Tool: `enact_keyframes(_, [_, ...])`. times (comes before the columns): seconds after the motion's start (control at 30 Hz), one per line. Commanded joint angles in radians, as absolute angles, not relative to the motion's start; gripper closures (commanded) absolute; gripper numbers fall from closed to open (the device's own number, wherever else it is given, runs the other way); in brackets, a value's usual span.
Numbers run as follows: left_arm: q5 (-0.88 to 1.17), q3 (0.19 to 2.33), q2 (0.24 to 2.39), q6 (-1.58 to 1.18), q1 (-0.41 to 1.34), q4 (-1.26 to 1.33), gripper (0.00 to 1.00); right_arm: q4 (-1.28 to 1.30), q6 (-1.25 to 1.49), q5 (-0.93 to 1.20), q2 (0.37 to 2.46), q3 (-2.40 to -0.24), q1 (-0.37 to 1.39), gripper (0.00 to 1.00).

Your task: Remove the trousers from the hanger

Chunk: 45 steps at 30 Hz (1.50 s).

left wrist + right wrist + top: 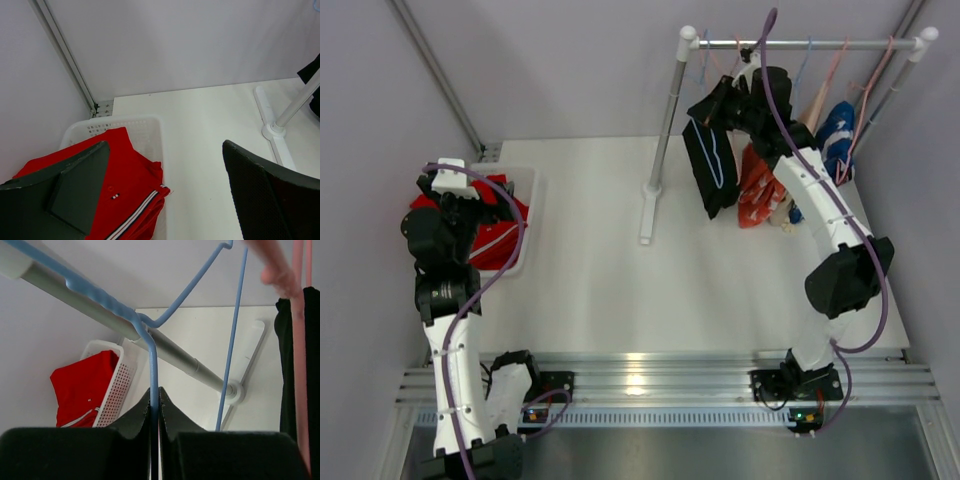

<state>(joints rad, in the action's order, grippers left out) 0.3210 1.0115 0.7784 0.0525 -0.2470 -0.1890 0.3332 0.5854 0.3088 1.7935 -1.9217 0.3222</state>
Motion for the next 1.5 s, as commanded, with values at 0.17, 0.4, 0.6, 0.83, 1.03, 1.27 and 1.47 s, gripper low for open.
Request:
enact_keyframes(0.17, [0.328, 1.019, 0.758, 0.035, -0.249, -0.181, 0.01, 0.304, 0.543, 0.344, 1.681, -1.856, 0.316, 0.48])
enact_keyframes(0.4, [0.339, 1.038, 0.712, 0.064, -0.249, -0.221, 0.01, 0.382, 0.457, 0.302, 1.513, -1.819, 0.31, 0.05])
enact_keyframes(0.6, [0.357, 1.034, 0.692, 0.054, -0.249, -0.239, 0.01, 0.426, 0.416, 0.284, 1.352, -1.734, 0.261, 0.04])
enact_keyframes(0.83, [0.364, 1.026, 0.699, 0.006, -0.247, -0.227, 0.01, 0.371, 0.448, 0.212, 1.324, -1.681, 0.207, 0.25])
enact_keyframes(1.03, [0.354, 1.028, 0.703, 0.005, -0.248, -0.23, 0.01, 0.292, 0.499, 0.18, 1.425, -1.687, 0.207, 0.42])
enact_keyframes(1.27, [0.348, 1.034, 0.695, 0.023, -0.247, -0.247, 0.01, 0.195, 0.488, 0.152, 1.557, -1.707, 0.209, 0.48])
enact_keyframes(1.47, [0.345, 1.032, 0.703, 0.015, -0.248, -0.25, 0.01, 0.161, 0.442, 0.136, 1.647, -1.762, 0.207, 0.51])
